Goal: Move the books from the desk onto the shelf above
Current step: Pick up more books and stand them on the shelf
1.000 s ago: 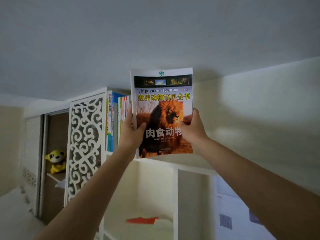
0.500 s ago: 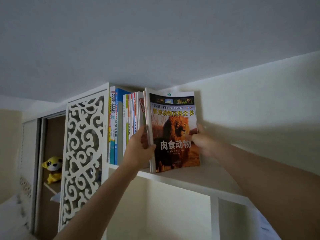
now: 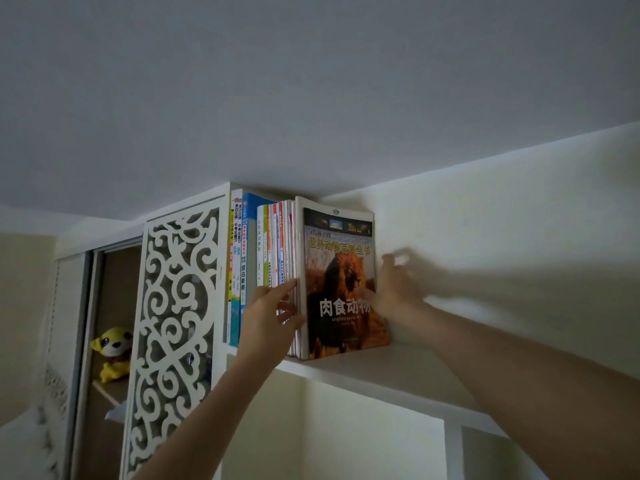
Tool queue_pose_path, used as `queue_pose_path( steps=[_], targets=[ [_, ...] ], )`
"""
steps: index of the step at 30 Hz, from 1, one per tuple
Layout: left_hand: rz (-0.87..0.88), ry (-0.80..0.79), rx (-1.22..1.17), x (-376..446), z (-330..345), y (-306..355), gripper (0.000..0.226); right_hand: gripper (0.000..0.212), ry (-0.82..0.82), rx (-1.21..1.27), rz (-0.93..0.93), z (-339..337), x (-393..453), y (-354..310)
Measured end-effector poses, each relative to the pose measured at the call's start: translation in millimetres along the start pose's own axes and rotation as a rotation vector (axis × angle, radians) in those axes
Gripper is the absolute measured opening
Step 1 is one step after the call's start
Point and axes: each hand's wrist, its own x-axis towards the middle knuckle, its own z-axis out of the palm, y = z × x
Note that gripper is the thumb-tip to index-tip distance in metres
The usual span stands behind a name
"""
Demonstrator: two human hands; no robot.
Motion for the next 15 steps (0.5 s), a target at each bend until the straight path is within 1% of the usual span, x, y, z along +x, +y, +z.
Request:
queue_pose_path(
  steps=[2,4,5,7,9,11,13,15],
  targets=[
    [-0.006,0.002,0.065,-1,0,0,0.063,0.084,-0.107,0.079,-0.112,-1,-6,-13],
    [0.002,-0.02,0.099,-3,-2,1,0.067,0.096,-0.272,0.132,-0.159,4,-12,-27],
    [0.011,-0.031,0.112,-5,-3,2,0.069,0.103,-0.33,0.126,-0.155,9,-14,-32],
    [0.029,-0.054,0.136,-8,-4,2,0.071,0.114,-0.388,0.071,-0.097,22,-18,-39],
    [0.047,-0.072,0.175,-9,-4,2,0.073,0.115,-0.399,0.073,-0.07,31,-18,-38],
    [0.076,-0.088,0.233,-6,-2,3,0.072,0.113,-0.34,0.088,-0.082,34,-20,-34],
    [0.089,-0.097,0.285,-5,0,6,0.072,0.116,-0.289,0.106,-0.112,39,-19,-27],
    [0.093,-0.112,0.29,-6,1,5,0.074,0.121,-0.282,0.101,-0.12,41,-21,-20]
  ],
)
